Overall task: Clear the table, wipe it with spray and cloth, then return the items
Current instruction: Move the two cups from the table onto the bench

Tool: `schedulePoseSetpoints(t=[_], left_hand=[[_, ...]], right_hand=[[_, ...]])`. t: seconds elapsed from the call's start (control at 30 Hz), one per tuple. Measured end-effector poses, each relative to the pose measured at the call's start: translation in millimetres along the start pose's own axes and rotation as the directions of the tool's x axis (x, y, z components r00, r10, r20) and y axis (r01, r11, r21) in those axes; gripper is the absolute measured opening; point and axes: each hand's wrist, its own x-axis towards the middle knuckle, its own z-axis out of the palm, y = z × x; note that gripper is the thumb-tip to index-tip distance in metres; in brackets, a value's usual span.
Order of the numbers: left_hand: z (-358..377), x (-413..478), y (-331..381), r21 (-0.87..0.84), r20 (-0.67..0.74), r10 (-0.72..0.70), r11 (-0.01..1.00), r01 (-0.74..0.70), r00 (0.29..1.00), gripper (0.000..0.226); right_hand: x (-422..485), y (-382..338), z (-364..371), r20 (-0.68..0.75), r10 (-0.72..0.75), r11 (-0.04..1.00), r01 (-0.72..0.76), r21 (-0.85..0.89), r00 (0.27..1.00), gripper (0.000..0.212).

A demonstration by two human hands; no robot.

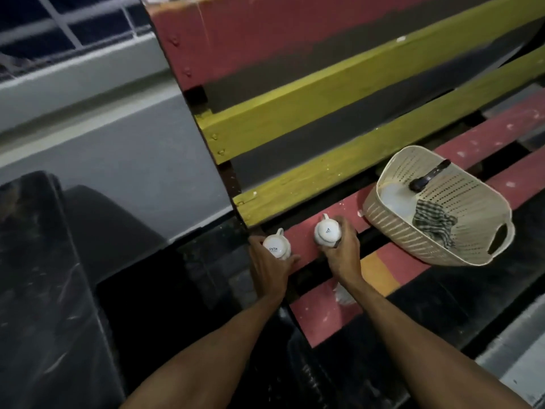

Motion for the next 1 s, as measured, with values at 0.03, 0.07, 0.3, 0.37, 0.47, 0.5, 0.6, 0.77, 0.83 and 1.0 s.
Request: schedulePoseSetpoints(t=[0.03,0.07,0.3,0.37,0.47,0.5,0.6,0.77,0.83,1.0], left_hand=[[7,3,-4,0.009,-0.007,0.011,1.0,-0.011,1.0,0.085],[14,6,-8,0.021,-0.006,0.015,1.0,-0.015,1.0,0.087],[38,18,-20,0.131,-0.001,0.034,0.991,-0.033,0.999,0.091],[41,18,-22,0.153,0.003,0.038,0.987,-0.038,0.999,0.09],[46,16,-27,0.161,-0.003,0.048,0.986,-0.047,0.999,0.091],[46,15,-27,0.156,0.005,0.047,0.987,-0.048,0.999,0.093],[41,15,-30,0.124,0.089,0.044,0.991,-0.055,0.995,0.108],[-13,-6,-10,0.072,0.239,0.027,0.996,-0.045,0.971,0.138],[-48,-18,8,0.054,0.284,0.018,0.998,-0.034,0.959,0.14],[-158,-44,45,0.126,0.375,0.032,0.988,-0.085,0.926,0.109]], right_hand=[[4,5,3,0.0,0.001,1.0,-0.001,0.006,1.0,0.057],[7,11,5,0.0,0.006,1.0,-0.006,0.004,1.0,0.055],[12,32,14,0.011,-0.043,0.999,0.043,-0.017,0.999,0.053],[13,34,17,0.013,-0.042,0.999,0.042,0.012,0.999,0.056],[12,36,18,0.019,-0.019,0.999,0.019,0.028,1.0,0.06],[12,36,17,0.028,0.0,1.0,0.0,0.025,1.0,0.063],[11,35,12,0.081,0.072,0.997,-0.073,0.001,0.994,0.081],[-11,6,-12,0.105,0.155,0.987,-0.15,-0.054,0.982,0.106],[-30,-21,-21,0.08,0.152,0.986,-0.145,-0.087,0.985,0.104],[-102,-122,-25,-0.021,0.091,0.987,-0.093,-0.133,0.996,0.077]])
